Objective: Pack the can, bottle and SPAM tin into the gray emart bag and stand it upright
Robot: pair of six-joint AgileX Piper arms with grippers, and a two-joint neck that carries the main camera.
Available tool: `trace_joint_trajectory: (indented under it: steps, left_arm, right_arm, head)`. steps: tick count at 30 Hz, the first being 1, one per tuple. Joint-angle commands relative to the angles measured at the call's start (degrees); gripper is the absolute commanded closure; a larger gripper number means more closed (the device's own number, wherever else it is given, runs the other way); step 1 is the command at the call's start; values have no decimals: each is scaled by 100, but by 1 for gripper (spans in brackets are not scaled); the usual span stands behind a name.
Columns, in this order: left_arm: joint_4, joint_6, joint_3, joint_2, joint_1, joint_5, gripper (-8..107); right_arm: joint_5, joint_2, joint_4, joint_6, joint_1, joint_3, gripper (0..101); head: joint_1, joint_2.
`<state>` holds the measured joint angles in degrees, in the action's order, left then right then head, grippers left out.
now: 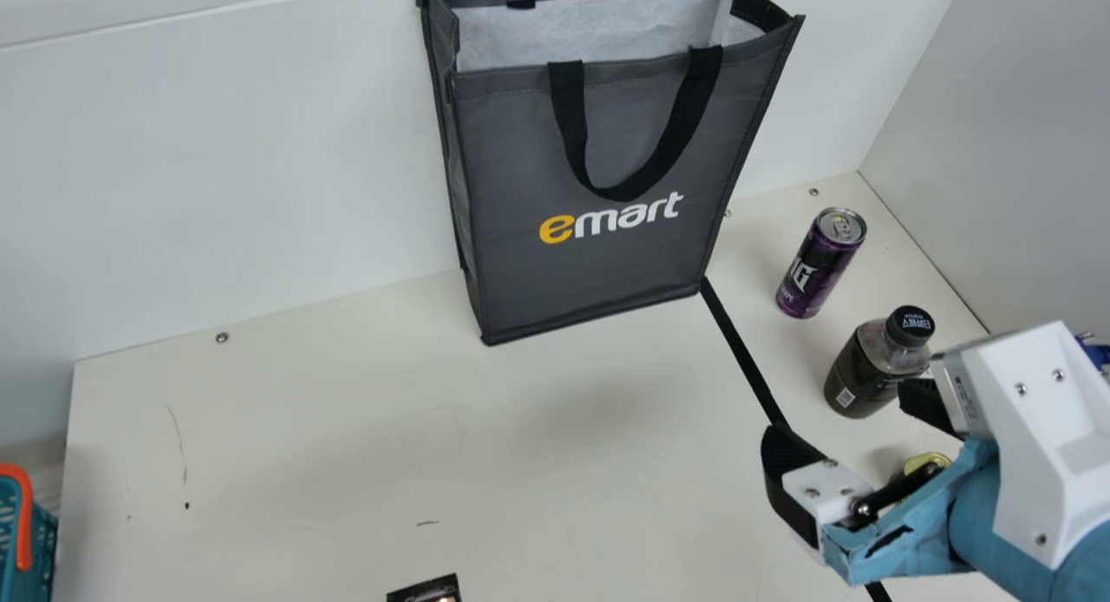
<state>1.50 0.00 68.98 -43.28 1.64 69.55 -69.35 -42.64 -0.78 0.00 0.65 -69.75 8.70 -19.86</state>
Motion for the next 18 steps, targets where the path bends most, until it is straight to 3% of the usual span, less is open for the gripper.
trace_joint_trajectory:
  steps: [1, 18]
  left_arm:
    - [0, 0, 0, 0, 0, 0, 9]
    - [0, 0, 0, 0, 0, 0, 9]
  right_arm:
    - [0, 0, 0, 0, 0, 0, 6]
    - [-2, -4, -2, 2, 2, 0, 6]
  head:
    - [130, -14]
    - [130, -14]
